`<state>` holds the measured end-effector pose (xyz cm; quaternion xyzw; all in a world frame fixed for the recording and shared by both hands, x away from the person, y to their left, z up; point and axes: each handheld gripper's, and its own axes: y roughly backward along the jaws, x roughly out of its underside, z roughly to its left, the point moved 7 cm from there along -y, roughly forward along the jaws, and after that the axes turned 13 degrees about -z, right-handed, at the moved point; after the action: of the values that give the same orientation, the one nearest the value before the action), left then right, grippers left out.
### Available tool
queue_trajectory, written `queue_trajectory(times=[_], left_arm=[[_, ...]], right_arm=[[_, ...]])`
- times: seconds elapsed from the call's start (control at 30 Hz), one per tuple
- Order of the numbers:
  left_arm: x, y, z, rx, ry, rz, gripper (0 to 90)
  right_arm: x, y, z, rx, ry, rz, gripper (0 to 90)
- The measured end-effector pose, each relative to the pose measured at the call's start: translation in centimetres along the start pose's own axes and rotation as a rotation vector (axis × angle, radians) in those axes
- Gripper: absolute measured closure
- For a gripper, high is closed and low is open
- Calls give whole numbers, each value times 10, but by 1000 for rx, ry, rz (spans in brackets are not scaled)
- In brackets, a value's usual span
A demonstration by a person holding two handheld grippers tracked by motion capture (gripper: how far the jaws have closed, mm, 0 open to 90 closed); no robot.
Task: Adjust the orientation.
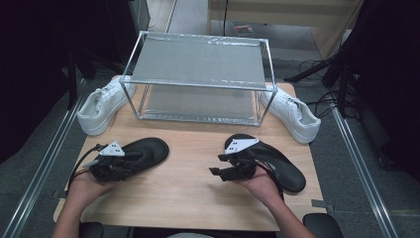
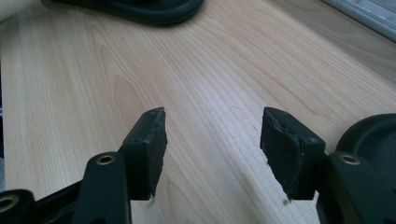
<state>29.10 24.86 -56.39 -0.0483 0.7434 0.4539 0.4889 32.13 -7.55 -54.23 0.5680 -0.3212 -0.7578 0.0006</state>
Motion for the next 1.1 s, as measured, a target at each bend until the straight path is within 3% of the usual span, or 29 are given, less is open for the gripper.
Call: queue_trajectory(times=[0.3, 0.33, 0.57, 0.67, 0.77, 1.1], left_arm=[[-2, -1, -3, 9, -39, 11, 789], [-4, -1, -4, -6, -55, 17, 820], [-8, 1, -6, -17, -71, 24, 823], [-14, 3, -10, -25, -61, 22, 823], [-21, 3, -14, -28, -77, 13, 825], [-51, -14, -32, 8, -66, 26, 825]], right_arm=[[0, 0, -1, 3, -5, 1, 420], [0, 0, -1, 1, -5, -1, 420], [0, 0, -1, 3, -8, -3, 420], [0, 0, -1, 5, -8, -3, 420], [-1, 0, -2, 6, -12, -6, 420], [-2, 1, -1, 5, -13, -15, 420]])
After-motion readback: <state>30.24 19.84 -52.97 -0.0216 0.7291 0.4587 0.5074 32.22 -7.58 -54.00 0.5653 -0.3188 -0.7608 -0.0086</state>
